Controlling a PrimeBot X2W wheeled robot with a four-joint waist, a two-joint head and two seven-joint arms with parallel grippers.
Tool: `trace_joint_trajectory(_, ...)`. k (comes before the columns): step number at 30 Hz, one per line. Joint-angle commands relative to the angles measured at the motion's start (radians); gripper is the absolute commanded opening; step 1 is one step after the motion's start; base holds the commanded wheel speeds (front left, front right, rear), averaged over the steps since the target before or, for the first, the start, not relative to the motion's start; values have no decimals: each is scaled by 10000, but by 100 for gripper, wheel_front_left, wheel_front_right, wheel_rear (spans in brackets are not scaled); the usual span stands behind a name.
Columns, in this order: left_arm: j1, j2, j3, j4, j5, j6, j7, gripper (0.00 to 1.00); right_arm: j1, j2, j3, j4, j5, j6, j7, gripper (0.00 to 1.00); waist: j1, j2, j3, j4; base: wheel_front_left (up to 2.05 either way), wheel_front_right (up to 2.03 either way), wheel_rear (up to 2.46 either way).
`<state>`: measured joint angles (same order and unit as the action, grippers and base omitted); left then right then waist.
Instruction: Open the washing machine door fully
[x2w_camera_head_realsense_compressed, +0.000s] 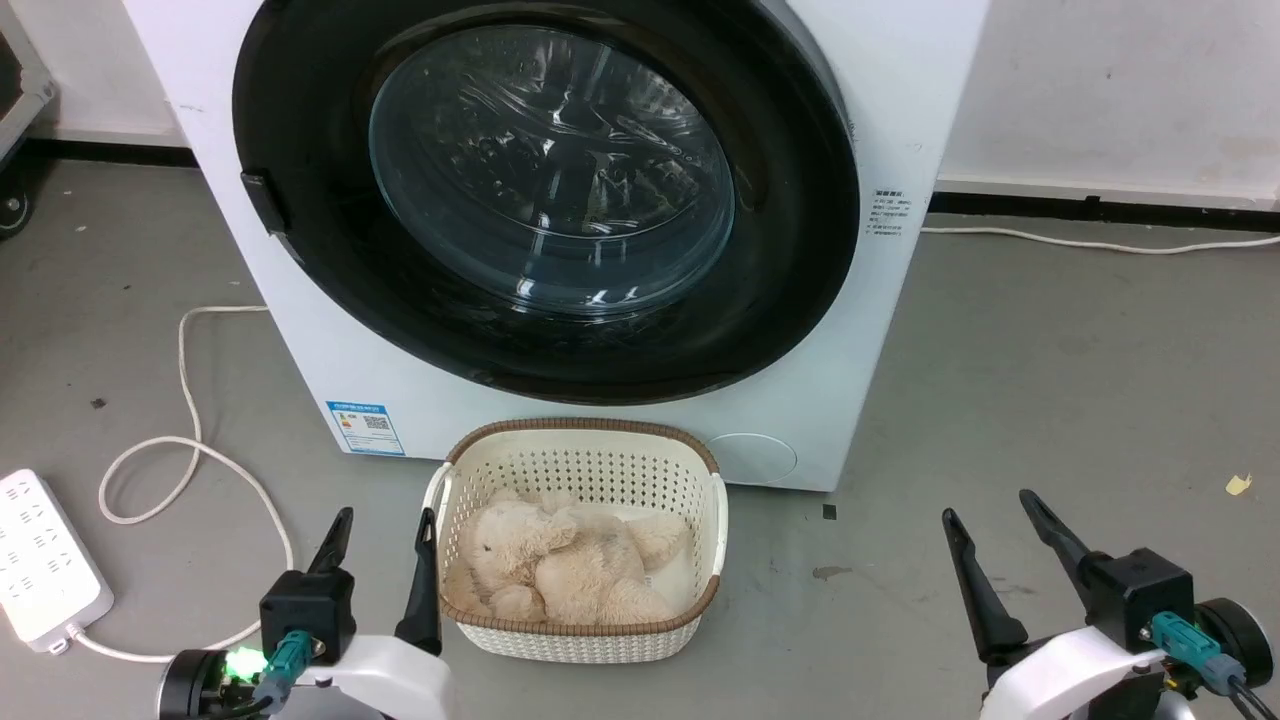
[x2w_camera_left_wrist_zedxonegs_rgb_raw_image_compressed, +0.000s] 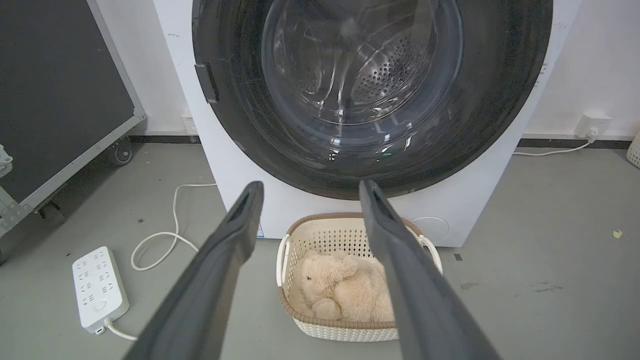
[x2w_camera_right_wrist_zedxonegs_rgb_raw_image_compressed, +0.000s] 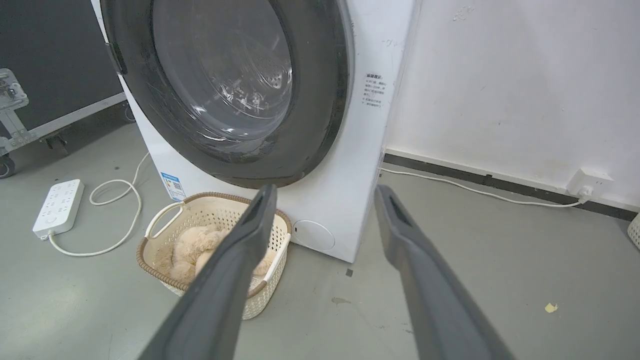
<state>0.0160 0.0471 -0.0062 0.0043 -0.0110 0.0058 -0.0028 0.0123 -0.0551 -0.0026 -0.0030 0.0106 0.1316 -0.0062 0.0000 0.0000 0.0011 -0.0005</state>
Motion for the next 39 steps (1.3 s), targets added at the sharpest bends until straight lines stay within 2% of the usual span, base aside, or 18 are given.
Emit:
trace_joint_trajectory(1,18,2,-18,-13,-22,30,-127,100,47,3,-58,-15,117,-1,-103,100,0,0,6,-1,0,0,0)
trace_joint_trajectory(13,-54,5,-122,-96,-89,46,-419,100,-26,3,-35,-90,261,-2,-394,100,0,0,300,68,0,0,0)
trace_joint_trajectory(23,-233,8,-185,-186,-139,55,-628,100,-552,-326,38,-94,524,-2,-601,100,0,0,719,181,0,0,0)
trace_joint_trajectory(24,-255,8,-188,-194,-146,58,-649,100,-625,-370,56,-81,574,-2,-613,88,0,0,761,194,0,0,0)
trace_joint_trajectory(25,-276,8,-190,-202,-152,61,-670,100,-703,-410,66,-72,636,-2,-621,14,0,0,804,207,0,0,0)
trace_joint_trajectory(26,-297,9,-192,-212,-160,64,-691,100,-789,-450,67,-69,703,-3,-630,0,0,0,850,223,0,0,0)
trace_joint_trajectory(29,-358,9,-201,-244,-182,75,-753,100,-1052,-575,63,-79,915,-3,-614,0,0,0,987,272,0,0,0)
trace_joint_trajectory(37,-574,12,-254,-360,-247,87,-962,100,-2306,-673,-420,56,2354,-4,-156,0,0,0,1501,474,0,0,0)
trace_joint_trajectory(39,-661,13,-277,-407,-281,100,-1046,100,-2989,-619,-756,345,3032,-4,240,0,0,0,1720,564,0,0,0)
